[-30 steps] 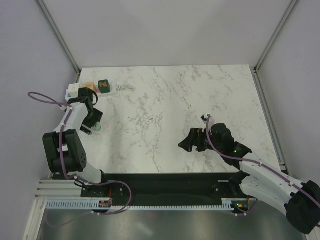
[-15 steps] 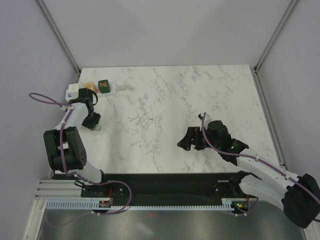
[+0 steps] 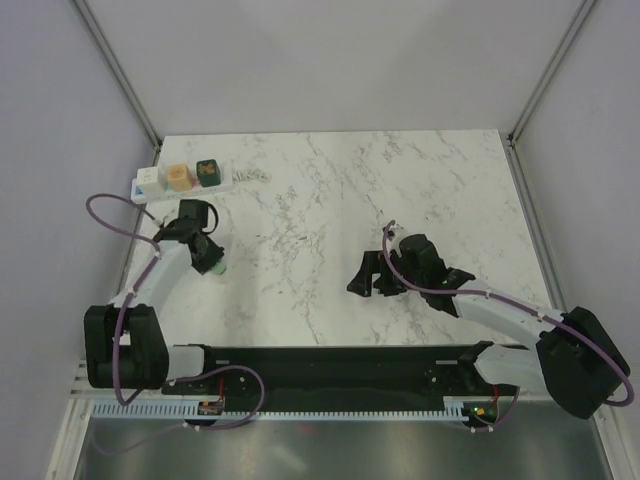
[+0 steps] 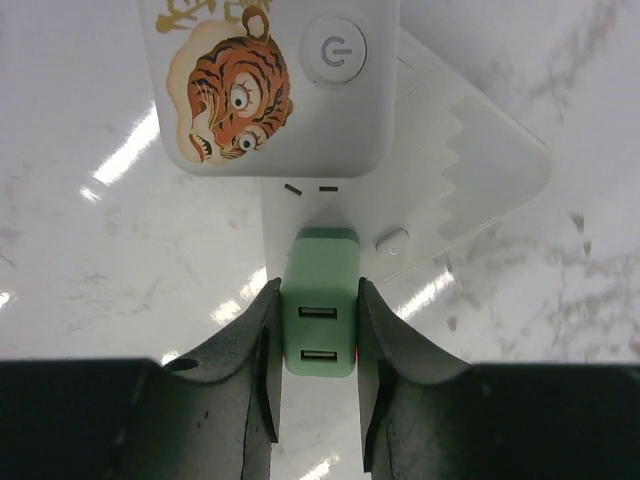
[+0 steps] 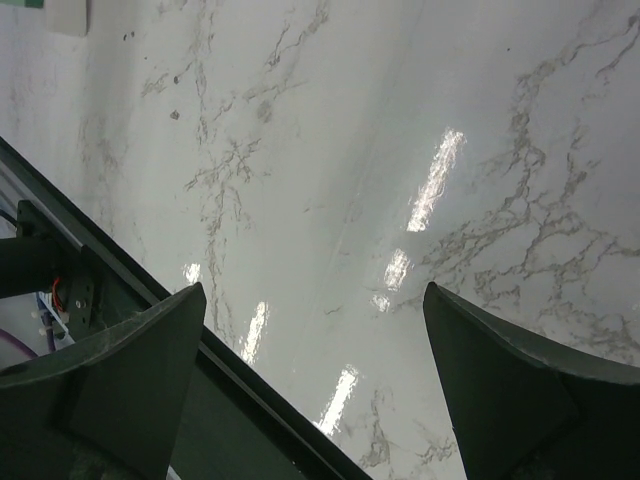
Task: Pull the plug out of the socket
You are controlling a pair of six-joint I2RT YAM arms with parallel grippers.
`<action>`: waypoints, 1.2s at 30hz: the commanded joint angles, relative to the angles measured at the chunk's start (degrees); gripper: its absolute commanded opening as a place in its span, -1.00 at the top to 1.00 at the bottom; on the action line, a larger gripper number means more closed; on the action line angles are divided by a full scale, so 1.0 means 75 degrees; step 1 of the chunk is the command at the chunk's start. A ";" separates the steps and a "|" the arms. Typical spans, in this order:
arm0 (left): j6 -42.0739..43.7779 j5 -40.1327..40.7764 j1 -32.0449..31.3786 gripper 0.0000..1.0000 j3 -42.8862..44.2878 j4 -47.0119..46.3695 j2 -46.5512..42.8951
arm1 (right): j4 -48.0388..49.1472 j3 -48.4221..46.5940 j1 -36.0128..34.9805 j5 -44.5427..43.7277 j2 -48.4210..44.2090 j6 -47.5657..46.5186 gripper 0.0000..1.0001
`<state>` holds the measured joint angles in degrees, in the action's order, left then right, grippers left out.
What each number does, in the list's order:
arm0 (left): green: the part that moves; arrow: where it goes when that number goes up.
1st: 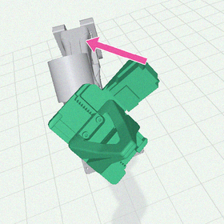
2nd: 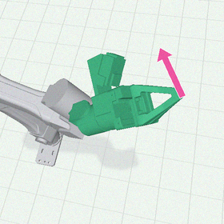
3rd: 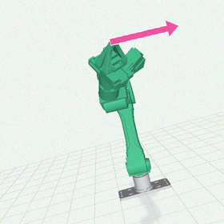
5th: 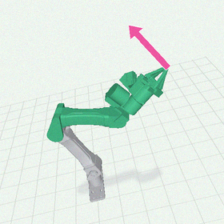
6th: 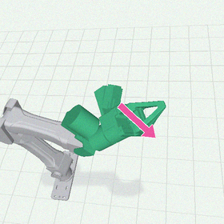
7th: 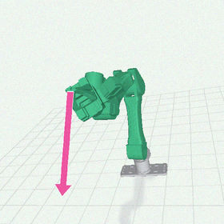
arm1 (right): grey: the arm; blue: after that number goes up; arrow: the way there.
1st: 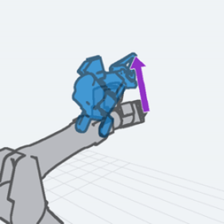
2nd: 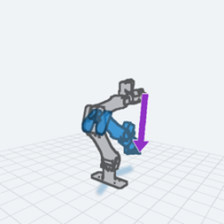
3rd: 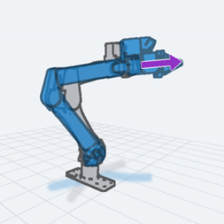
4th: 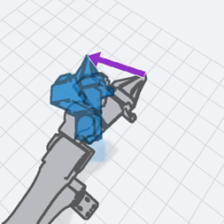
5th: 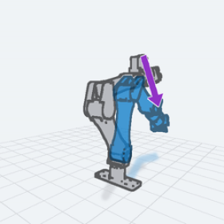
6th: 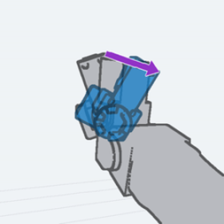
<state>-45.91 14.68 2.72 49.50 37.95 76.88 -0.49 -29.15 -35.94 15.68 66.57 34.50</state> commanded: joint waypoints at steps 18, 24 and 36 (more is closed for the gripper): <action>-0.0933 -0.1781 -0.6069 0.84 -0.1198 -0.0490 -0.1298 | 0.4540 0.0194 -0.0340 0.1332 0.2221 0.1972 -0.96; -0.0746 -0.1922 -0.6339 0.15 -0.1208 -0.0467 -0.1321 | 0.6557 0.1202 -0.0960 0.0301 0.2527 0.3216 -0.95; -0.1273 -0.1618 -0.6621 -0.22 -0.1994 -0.0643 -0.2503 | 0.7131 0.1320 -0.1805 -0.0673 0.3264 0.3591 -0.63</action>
<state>-52.62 1.17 -46.17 35.18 33.34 60.73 46.98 -19.77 -48.88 12.75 88.90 59.40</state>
